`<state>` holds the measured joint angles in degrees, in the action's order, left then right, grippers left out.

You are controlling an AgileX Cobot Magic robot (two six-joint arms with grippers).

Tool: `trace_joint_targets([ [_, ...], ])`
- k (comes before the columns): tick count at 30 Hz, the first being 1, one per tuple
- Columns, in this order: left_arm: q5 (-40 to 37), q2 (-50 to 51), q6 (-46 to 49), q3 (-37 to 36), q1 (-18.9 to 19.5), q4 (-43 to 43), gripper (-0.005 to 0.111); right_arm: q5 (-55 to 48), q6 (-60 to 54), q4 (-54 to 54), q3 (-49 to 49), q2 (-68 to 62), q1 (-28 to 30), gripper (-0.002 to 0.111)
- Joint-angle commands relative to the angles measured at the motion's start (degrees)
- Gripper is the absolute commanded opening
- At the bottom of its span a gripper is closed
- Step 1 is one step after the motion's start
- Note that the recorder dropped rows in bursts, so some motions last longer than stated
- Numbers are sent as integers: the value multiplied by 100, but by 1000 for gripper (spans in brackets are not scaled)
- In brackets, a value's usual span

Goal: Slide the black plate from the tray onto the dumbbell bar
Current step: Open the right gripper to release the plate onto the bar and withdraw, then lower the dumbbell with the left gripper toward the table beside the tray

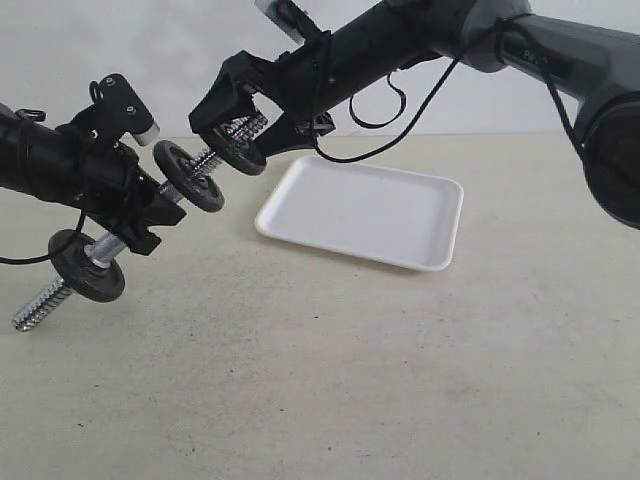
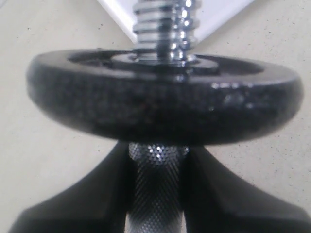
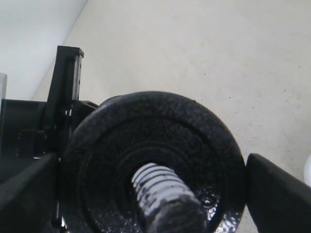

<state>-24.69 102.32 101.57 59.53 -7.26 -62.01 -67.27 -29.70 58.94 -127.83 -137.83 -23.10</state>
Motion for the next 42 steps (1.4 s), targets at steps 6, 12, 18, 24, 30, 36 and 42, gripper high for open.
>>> trace_joint_targets([
  [6, 173, -304, -57, 181, -7, -787, 4, -269, -113, 71, -74, 128, -145, 94],
  [12, 173, -304, -57, 181, -7, -787, 4, -269, -62, 36, -74, 128, -145, 104],
  [18, 221, -304, -86, 181, -7, -802, 4, -269, -73, -52, -74, 137, -16, 104],
  [24, 275, -304, -121, 181, -7, -938, 4, -269, 137, -176, -74, 277, 526, 104],
  [30, 392, -304, -121, 181, -7, -1081, 4, -269, 476, -636, -74, 513, 928, 104],
  [36, 392, -304, -173, 181, -7, -1097, 4, -269, 965, -1708, -74, 641, 971, 104],
  [42, 494, -304, -722, 181, -7, -1103, 4, -269, 1105, -2420, -74, 713, 994, 104],
])
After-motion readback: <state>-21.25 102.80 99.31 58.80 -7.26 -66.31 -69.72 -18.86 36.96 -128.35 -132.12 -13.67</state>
